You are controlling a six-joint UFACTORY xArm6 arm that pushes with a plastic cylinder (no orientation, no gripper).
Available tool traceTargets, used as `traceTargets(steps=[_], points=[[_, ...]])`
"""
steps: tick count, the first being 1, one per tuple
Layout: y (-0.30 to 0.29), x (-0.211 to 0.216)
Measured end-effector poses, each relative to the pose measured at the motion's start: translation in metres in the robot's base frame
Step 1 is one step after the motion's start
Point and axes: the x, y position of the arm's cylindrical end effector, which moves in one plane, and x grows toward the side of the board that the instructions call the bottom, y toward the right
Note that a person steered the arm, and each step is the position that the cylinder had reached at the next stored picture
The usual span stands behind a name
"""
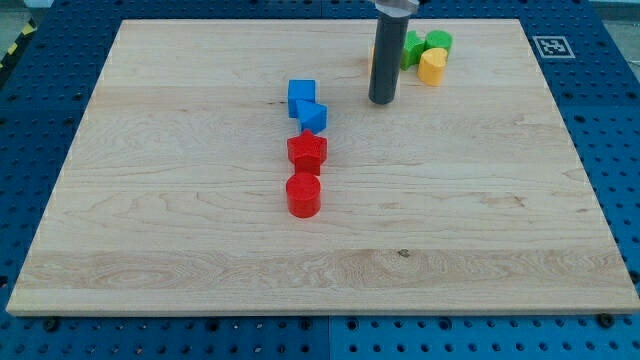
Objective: Separate the yellow hexagon from the green star
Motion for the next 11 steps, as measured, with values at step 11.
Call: traceTargets(steps=[11], points=[[0.004, -0.024]])
